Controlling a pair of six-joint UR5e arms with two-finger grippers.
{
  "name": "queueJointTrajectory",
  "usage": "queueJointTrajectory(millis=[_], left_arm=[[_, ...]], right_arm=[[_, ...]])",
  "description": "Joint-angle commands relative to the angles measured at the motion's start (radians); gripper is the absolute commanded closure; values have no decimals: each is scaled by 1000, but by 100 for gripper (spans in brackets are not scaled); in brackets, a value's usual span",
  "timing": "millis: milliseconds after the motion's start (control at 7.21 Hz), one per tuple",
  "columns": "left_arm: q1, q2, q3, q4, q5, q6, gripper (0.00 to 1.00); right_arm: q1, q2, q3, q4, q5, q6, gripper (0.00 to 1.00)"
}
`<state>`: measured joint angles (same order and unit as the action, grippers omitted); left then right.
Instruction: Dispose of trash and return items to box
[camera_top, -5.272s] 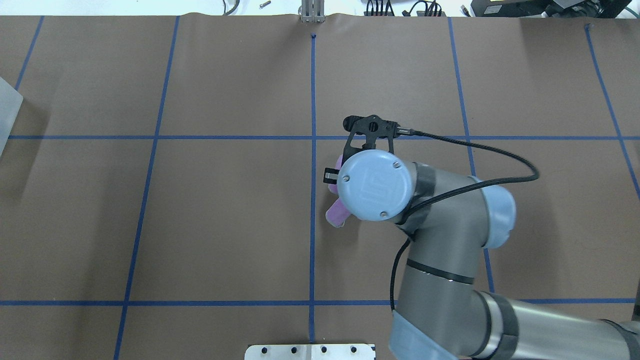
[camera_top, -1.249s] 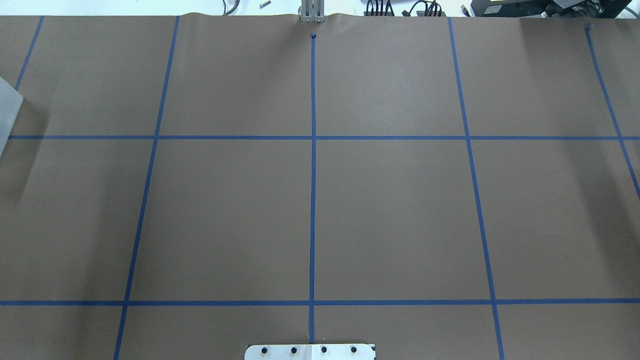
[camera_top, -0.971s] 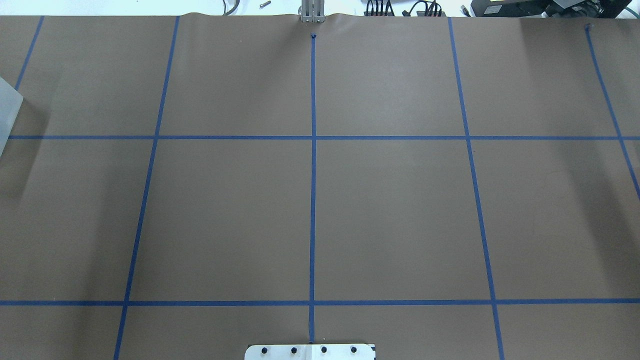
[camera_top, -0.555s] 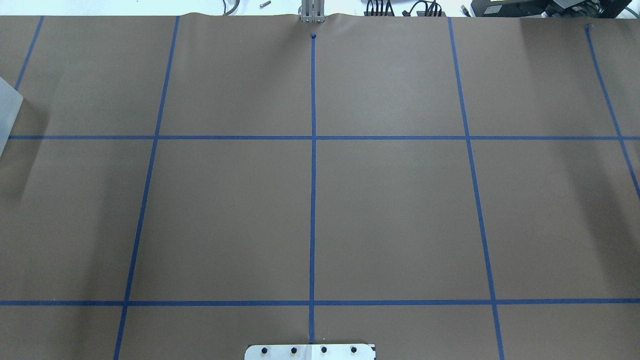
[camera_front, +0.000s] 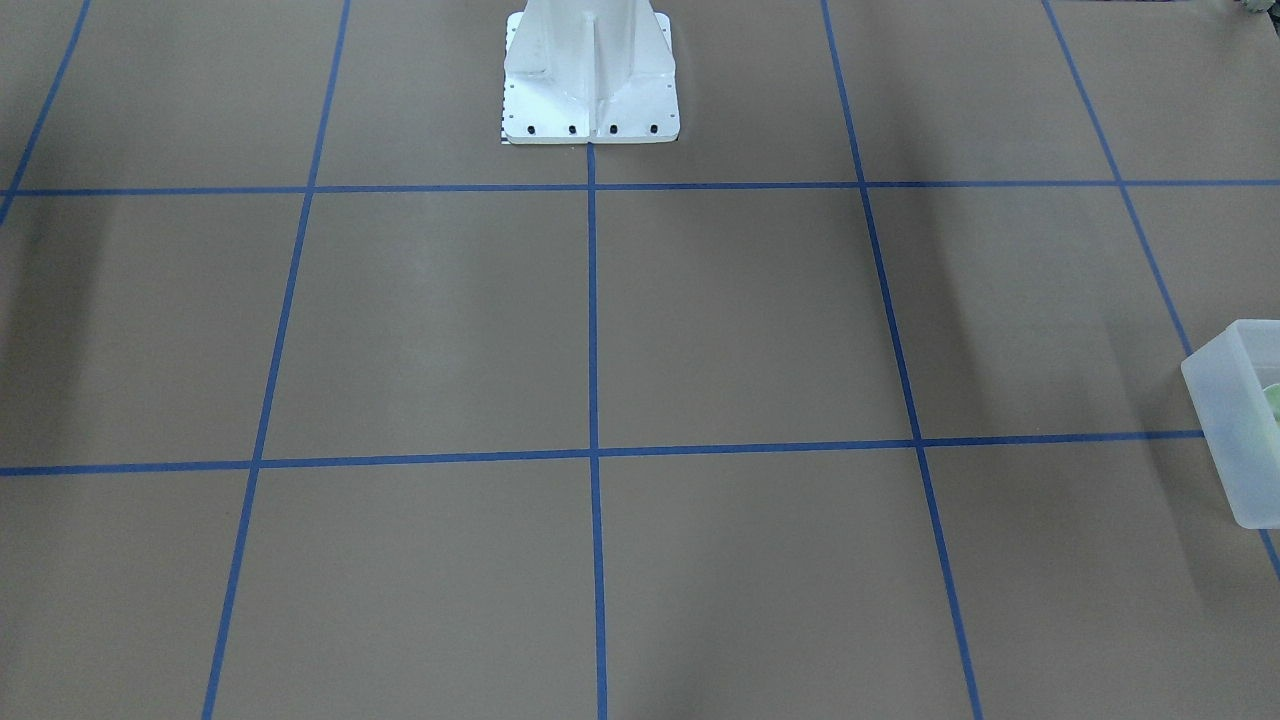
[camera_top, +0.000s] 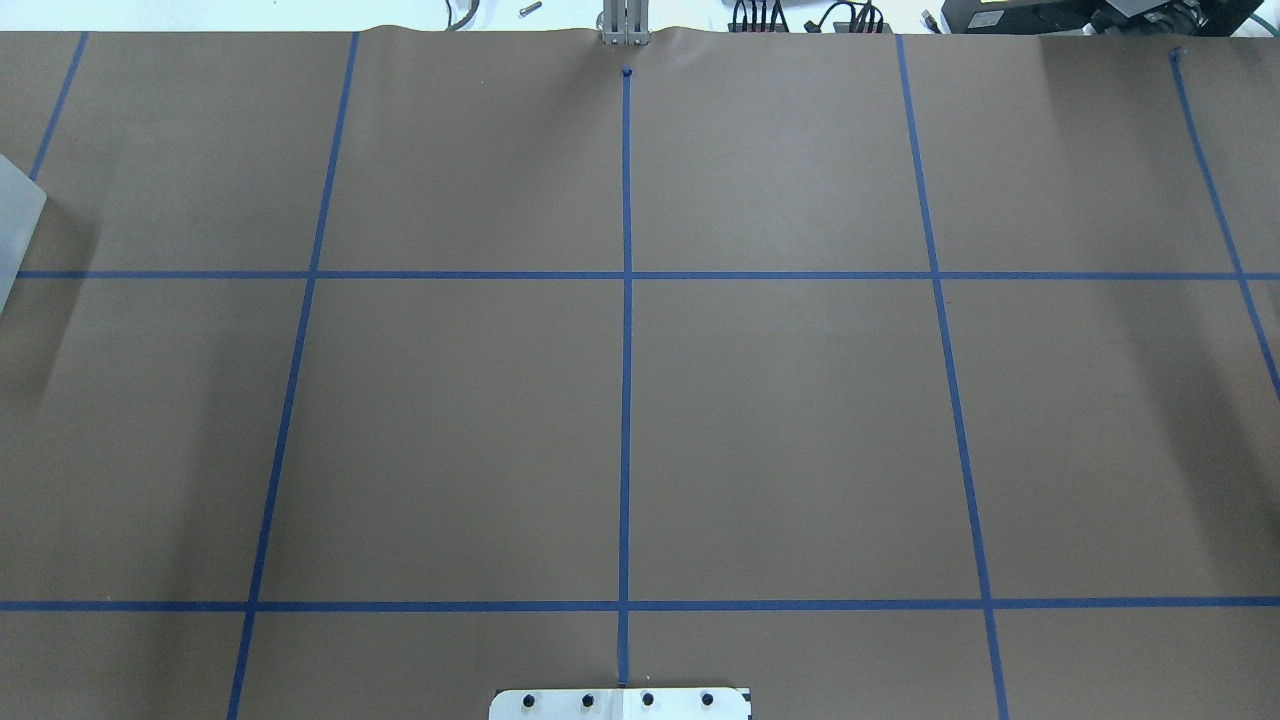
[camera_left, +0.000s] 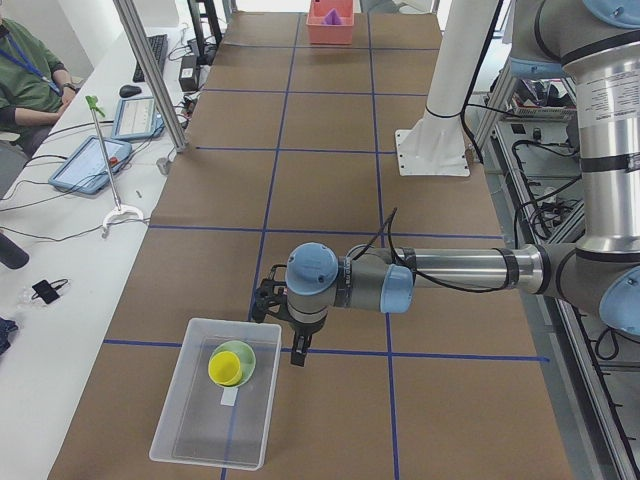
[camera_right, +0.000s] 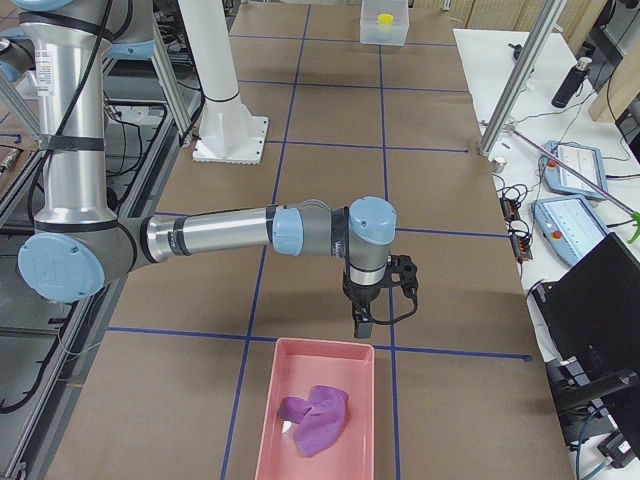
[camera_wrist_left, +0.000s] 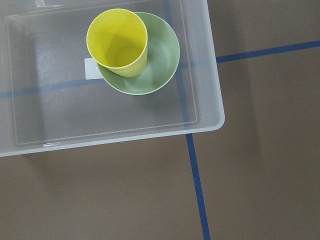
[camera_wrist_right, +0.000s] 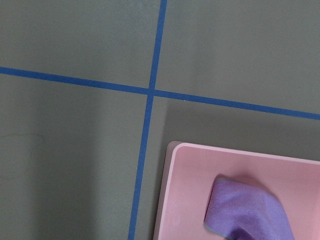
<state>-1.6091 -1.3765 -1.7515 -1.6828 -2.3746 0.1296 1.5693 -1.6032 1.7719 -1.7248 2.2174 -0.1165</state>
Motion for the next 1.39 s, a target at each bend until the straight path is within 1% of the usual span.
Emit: queueJointTrajectory(millis=[0, 277, 555, 971, 1249], left_arm=[[0, -1, 1, 0, 0, 1, 1], [0, -1, 3, 0, 0, 2, 1], [0, -1, 10, -2, 0, 2, 1], [0, -1, 7, -2, 0, 2, 1], [0, 0, 12, -23, 0, 2, 1]], right_arm=[[0, -3, 4, 4, 1, 0, 0], [0, -3, 9, 4, -1, -2, 0], [0, -20, 40, 4, 2, 0, 0], [0, -20, 41, 4, 2, 0, 0], [0, -20, 41, 4, 4, 0, 0]])
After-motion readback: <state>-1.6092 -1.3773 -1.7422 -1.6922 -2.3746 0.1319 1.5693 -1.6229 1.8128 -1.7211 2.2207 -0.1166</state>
